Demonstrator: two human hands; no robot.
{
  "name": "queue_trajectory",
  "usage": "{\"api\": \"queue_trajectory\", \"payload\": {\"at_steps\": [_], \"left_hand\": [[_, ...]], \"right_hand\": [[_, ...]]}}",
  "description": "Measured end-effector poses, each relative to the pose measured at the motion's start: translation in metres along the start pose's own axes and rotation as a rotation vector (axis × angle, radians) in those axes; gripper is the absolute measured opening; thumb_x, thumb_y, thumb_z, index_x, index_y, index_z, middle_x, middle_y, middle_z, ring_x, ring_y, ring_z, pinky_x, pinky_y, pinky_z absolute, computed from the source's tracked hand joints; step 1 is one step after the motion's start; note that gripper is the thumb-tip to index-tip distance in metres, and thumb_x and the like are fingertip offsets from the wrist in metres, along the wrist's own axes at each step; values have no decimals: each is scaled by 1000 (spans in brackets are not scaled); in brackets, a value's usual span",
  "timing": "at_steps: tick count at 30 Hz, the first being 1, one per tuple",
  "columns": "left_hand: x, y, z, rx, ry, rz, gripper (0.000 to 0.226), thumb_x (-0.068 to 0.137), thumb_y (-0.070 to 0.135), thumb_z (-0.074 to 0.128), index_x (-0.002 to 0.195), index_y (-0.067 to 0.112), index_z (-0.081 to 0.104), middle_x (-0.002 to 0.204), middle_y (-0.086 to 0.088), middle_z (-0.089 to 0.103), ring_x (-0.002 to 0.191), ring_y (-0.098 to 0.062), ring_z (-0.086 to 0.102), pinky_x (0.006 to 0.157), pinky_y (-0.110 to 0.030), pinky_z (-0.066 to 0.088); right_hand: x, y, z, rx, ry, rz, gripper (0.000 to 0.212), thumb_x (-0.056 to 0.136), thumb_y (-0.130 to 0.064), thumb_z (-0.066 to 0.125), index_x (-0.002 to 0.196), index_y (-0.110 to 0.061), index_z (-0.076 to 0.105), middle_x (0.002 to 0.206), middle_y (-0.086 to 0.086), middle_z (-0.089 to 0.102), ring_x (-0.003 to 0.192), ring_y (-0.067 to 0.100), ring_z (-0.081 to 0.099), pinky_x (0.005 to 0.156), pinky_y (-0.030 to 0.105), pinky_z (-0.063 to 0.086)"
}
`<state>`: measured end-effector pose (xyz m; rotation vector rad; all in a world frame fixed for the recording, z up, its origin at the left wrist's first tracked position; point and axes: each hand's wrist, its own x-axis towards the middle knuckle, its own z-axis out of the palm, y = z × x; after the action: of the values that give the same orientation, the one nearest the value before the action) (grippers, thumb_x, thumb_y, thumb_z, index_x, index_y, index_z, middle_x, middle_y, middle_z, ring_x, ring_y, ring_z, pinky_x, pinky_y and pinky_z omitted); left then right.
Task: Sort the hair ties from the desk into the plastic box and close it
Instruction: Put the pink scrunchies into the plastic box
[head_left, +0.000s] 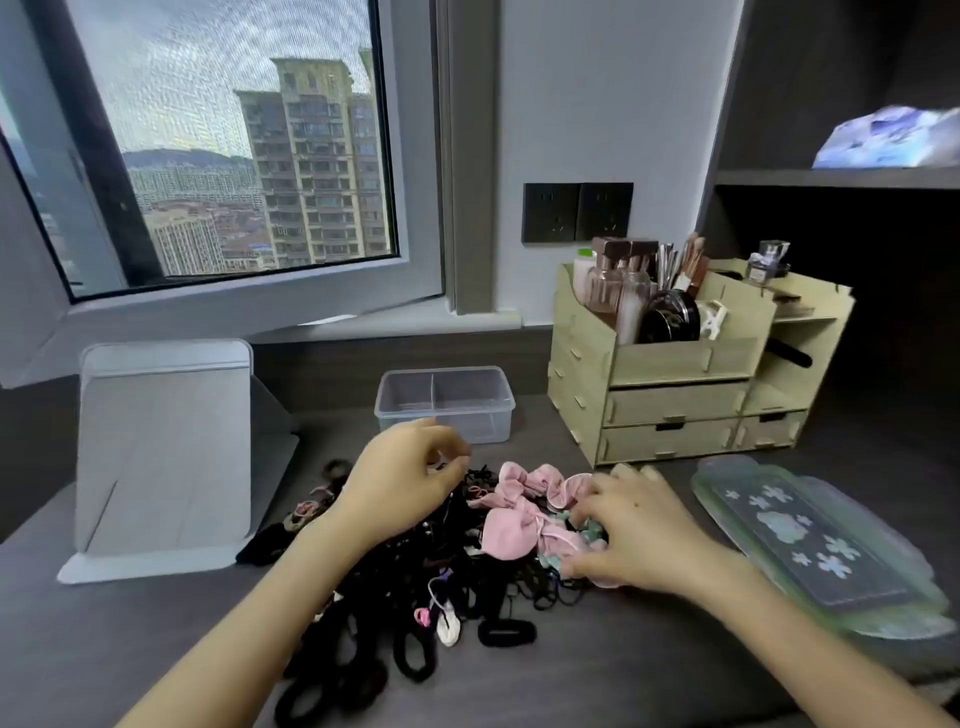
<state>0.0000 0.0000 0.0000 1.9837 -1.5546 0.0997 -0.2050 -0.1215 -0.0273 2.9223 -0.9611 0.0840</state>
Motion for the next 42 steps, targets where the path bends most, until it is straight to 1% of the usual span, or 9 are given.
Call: {"api": "queue_trajectory", "payload": {"at_steps": [4, 10, 16, 19, 22, 24, 30, 36, 42], "left_hand": [[0, -5, 3, 10, -7, -55, 13, 84, 27, 60, 89, 22, 71, 90, 6, 66, 86, -13, 60, 78, -29, 47], [6, -32, 0, 28, 21, -122, 12, 85, 28, 60, 90, 25, 71, 92, 8, 64, 88, -12, 60, 78, -30, 48], [32, -73, 10, 76, 86, -186, 14, 86, 23, 59, 95, 23, 70, 104, 6, 62, 101, -17, 56, 76, -25, 37], [56, -89, 21, 74, 98, -218, 17, 87, 25, 58, 99, 23, 70, 112, 3, 63, 106, -20, 56, 80, -26, 39], [72, -95, 31, 30, 108, -226, 18, 87, 24, 58, 99, 23, 70, 113, 3, 63, 107, -20, 57, 85, -31, 43], [77, -97, 35, 3, 99, -221, 18, 87, 23, 58, 99, 22, 70, 113, 3, 63, 107, -20, 57, 86, -32, 44], [98, -114, 37, -13, 119, -286, 21, 88, 25, 55, 107, 22, 66, 116, 2, 61, 107, -20, 56, 82, -27, 41], [124, -129, 45, -24, 70, -318, 24, 89, 25, 53, 110, 20, 63, 118, 1, 61, 108, -20, 57, 86, -31, 44], [137, -135, 54, 75, 87, -353, 24, 87, 23, 51, 107, 22, 66, 112, -3, 64, 103, -26, 60, 85, -35, 48]], "right_hand": [[1, -6, 20, -31, 130, -50, 33, 81, -49, 58, 92, -20, 70, 105, 1, 59, 107, 26, 49, 75, 33, 19], [20, 16, -14, 443, 342, 75, 18, 83, -30, 62, 66, -27, 60, 70, -7, 59, 73, 17, 55, 64, 33, 37], [45, 25, -49, 754, 476, 102, 8, 80, -22, 67, 76, -28, 70, 70, -8, 69, 69, 10, 63, 65, 33, 48], [60, 28, -66, 853, 486, 76, 15, 81, -19, 69, 75, -33, 68, 67, -14, 70, 65, -1, 61, 62, 19, 47], [76, 28, -79, 808, 457, 81, 11, 81, -18, 68, 75, -27, 69, 61, -19, 67, 59, -8, 57, 53, 6, 40], [88, 22, -84, 710, 364, 67, 6, 80, -17, 68, 77, -19, 72, 66, -9, 69, 61, -2, 57, 61, 18, 46], [165, 9, -104, 663, 527, 88, 21, 83, -19, 64, 74, -1, 70, 72, 18, 69, 72, 31, 62, 68, 40, 49], [244, -3, -104, 655, 457, 159, 25, 79, -15, 62, 55, -17, 60, 56, 6, 56, 59, 14, 47, 53, 25, 33], [270, -14, -29, 500, 325, 156, 31, 83, -4, 52, 105, -17, 71, 109, 8, 71, 102, 25, 64, 81, 26, 45]]}}
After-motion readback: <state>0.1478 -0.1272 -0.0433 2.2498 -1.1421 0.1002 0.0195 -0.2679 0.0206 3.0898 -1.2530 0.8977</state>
